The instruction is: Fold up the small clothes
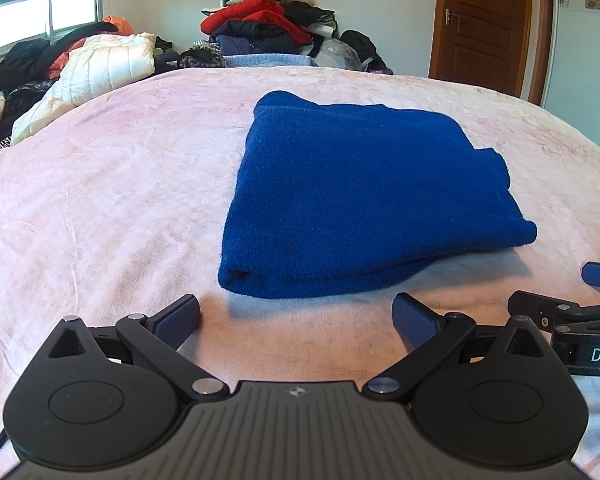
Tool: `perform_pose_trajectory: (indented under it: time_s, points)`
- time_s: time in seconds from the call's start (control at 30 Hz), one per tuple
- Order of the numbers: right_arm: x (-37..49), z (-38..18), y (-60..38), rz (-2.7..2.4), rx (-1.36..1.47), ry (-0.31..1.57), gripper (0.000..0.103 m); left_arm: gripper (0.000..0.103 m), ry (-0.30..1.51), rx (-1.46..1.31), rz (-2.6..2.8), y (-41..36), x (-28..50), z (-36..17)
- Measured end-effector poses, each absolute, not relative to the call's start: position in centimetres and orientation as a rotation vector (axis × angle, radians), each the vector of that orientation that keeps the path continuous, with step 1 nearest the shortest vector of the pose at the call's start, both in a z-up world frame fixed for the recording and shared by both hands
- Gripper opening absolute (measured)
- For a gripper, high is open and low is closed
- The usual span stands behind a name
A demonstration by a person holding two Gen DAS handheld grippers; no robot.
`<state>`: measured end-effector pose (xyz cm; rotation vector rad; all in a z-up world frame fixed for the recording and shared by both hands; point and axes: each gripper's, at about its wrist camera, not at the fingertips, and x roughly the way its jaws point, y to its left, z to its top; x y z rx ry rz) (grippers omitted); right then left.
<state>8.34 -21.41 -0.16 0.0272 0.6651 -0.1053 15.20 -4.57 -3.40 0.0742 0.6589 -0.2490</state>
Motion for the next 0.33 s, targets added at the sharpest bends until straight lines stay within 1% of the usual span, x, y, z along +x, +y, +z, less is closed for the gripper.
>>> perform_pose_trajectory:
  time_s: [0.33]
  points:
    - [8.34,-0.14,-21.41,-0.105,0.028,0.665,0.102,0.103,0.709,0.104,-0.214,-4.89,14.50,-2.43]
